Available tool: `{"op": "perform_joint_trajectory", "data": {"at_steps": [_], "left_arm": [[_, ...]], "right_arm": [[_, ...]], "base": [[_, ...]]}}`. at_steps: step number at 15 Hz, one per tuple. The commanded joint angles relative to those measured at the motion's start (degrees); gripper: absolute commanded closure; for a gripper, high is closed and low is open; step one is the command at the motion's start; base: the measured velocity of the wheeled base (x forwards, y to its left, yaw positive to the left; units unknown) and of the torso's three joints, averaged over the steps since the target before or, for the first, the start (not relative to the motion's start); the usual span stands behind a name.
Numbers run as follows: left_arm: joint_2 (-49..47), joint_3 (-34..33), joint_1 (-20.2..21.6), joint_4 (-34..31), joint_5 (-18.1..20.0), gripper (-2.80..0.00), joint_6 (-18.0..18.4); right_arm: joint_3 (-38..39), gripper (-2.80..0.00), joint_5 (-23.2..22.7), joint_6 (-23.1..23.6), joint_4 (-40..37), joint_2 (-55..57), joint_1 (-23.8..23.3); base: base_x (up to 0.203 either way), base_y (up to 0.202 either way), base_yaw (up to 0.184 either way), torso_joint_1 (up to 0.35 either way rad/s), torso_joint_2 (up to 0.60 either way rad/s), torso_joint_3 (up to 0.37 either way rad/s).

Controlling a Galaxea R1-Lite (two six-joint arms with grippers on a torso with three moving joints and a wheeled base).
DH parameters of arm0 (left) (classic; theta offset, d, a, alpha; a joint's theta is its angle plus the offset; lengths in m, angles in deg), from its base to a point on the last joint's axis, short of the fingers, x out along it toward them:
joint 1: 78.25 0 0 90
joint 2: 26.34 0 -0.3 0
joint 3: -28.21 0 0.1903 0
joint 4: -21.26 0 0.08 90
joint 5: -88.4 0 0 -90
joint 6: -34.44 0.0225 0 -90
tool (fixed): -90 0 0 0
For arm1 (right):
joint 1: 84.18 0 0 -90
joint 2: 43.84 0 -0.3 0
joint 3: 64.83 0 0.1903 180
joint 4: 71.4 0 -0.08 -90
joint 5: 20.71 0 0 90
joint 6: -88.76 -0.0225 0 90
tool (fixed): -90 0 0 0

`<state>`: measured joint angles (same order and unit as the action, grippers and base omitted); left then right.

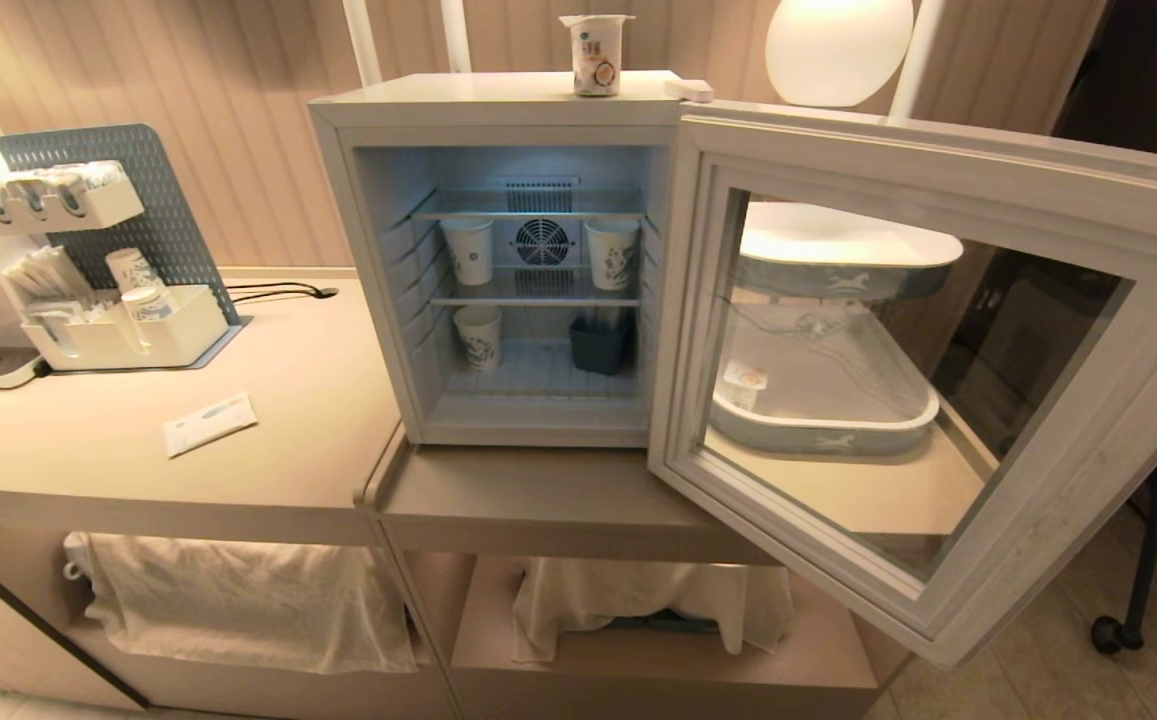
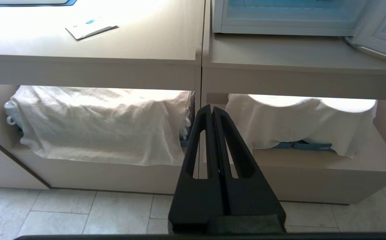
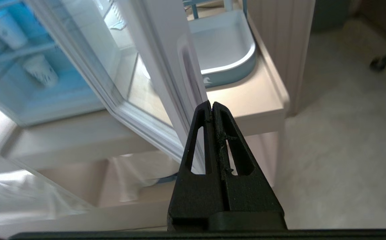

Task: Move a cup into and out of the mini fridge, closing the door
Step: Close the freezer door

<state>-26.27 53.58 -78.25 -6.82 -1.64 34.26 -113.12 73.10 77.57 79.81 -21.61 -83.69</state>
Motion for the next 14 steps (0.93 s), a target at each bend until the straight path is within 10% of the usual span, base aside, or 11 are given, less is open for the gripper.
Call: {"op": "perform_joint_trajectory", "data": {"at_steps": [1,8,14], "left_arm": [[-0.1,0.0,0.1,0.0,0.0,0.00,0.0],[-0.1,0.0,0.1,0.0,0.0,0.00,0.0],[-0.1,0.0,0.1,0.0,0.0,0.00,0.0]], "right_arm": [[-5.6,0.00,0.4,-2.4,0.5,15.4,0.0],[-16.3,0.00,-3.9,-14.7,14.4,46.2,-18.6],[-15.5,0.00,-74.4,-14.0,16.7,48.7,-38.6]], "base": [[0.000,0.000,0.000,0.000,0.00,0.000],[0.000,0.000,0.000,0.000,0.00,0.000],[0.000,0.000,0.000,0.000,0.00,0.000]]}}
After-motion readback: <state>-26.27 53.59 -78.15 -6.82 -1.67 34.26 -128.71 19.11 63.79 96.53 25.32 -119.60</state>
